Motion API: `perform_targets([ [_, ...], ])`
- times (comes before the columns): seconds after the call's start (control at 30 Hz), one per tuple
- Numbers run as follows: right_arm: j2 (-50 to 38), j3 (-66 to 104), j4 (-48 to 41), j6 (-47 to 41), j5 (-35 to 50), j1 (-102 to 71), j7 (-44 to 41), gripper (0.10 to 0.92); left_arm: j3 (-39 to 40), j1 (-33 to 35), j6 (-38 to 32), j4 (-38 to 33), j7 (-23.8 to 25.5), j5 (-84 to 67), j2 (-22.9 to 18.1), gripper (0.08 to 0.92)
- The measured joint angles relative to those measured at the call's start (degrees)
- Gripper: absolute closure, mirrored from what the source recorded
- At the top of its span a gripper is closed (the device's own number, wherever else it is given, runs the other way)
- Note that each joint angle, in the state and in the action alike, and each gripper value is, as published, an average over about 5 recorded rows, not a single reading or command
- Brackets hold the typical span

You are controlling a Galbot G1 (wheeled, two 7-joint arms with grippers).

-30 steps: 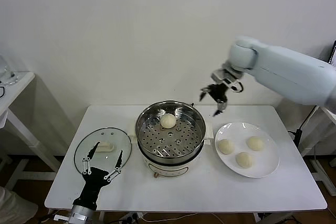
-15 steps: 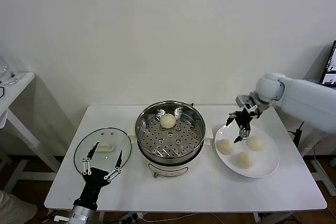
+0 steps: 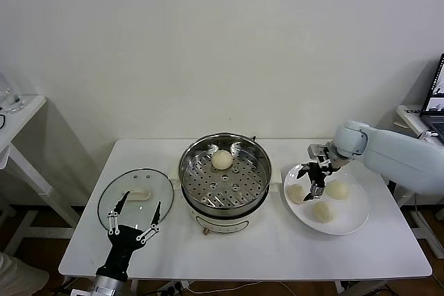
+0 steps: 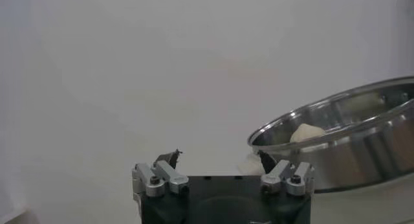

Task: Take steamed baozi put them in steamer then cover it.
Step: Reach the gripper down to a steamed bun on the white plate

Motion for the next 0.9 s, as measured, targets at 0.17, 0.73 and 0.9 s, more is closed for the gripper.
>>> perform_targets([
  [0.17, 1.4, 0.5, -1.8, -0.1, -0.5, -1.3, 0.3, 0.203, -0.2, 0.0, -0.1, 0.0, 0.0, 0.0, 0.0, 0.177],
  [0.73, 4.0, 1.3, -5.6, -0.6, -1.7, -2.8, -0.9, 0.340, -1.1, -0.1, -0.2, -0.3, -0.1, -0.1, 0.2, 0.177],
  [0.9, 3.8, 1.5, -5.4, -0.6, -2.0, -2.6, -1.9, 0.382, -1.4, -0.1, -0.2, -0.4, -0.1, -0.1, 0.2, 0.177],
])
